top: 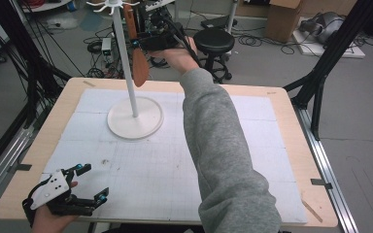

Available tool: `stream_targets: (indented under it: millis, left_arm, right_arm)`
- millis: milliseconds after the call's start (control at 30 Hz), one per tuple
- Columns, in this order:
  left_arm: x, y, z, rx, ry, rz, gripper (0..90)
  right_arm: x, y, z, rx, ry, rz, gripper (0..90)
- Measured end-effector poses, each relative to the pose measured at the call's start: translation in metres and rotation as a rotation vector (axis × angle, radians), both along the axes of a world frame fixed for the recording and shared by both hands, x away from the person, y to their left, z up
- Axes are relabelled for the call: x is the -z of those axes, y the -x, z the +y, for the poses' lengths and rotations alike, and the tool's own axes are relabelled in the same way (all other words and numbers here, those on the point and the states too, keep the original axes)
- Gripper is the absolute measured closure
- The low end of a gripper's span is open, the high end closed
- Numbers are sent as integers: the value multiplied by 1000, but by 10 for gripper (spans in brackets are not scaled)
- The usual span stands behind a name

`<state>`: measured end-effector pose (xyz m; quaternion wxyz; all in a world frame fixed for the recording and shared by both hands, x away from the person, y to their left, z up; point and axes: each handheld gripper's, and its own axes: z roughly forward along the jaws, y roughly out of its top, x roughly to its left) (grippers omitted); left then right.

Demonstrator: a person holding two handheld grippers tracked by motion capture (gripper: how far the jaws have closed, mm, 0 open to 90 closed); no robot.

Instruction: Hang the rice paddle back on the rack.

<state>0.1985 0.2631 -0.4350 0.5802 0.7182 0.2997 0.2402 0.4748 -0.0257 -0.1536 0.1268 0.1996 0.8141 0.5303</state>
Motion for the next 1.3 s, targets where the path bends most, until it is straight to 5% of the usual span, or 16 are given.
stream_targets:
  millis: [700,1300]
  left_arm:
    - [1,-2,-6,2,-19,5,19]
    - [0,-10,-15,33,-13,1,19]
  right_arm:
    - [16,27,-18,-86,13,-36,0]
    - [47,50,-51,-107,14,-27,0]
